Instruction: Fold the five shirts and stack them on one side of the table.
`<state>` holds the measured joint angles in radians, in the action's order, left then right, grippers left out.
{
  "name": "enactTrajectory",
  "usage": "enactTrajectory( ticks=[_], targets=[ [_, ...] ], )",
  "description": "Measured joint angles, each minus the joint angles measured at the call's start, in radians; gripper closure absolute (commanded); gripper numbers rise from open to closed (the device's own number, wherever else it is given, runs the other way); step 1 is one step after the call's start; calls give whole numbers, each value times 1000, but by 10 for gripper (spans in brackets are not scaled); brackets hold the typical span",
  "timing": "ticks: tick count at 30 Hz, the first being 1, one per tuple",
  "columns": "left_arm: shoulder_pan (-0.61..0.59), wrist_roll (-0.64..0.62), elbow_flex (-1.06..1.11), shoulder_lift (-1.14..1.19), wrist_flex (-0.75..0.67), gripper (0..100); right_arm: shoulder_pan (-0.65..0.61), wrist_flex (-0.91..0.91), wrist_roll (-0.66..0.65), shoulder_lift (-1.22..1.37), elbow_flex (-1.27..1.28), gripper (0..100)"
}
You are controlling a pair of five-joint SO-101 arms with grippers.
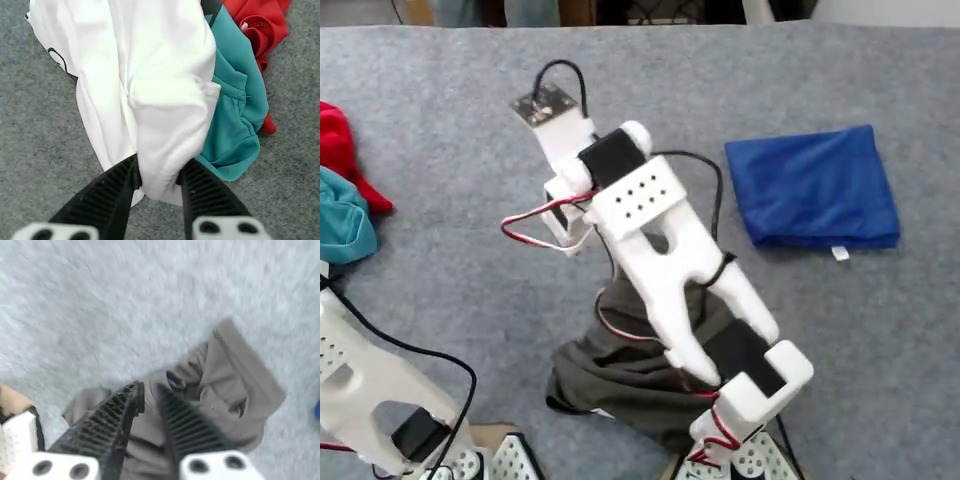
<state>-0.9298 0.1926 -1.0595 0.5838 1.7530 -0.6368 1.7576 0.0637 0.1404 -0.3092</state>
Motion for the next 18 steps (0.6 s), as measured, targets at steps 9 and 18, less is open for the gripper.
enactTrajectory(
  ticks=[9,18],
  targets=[
    [51,-69,114,-219,0,739,5,0,-66,-328,431,703],
    [118,-69,505,-491,0,695,-91,0,-103,-368,680,704]
  ],
)
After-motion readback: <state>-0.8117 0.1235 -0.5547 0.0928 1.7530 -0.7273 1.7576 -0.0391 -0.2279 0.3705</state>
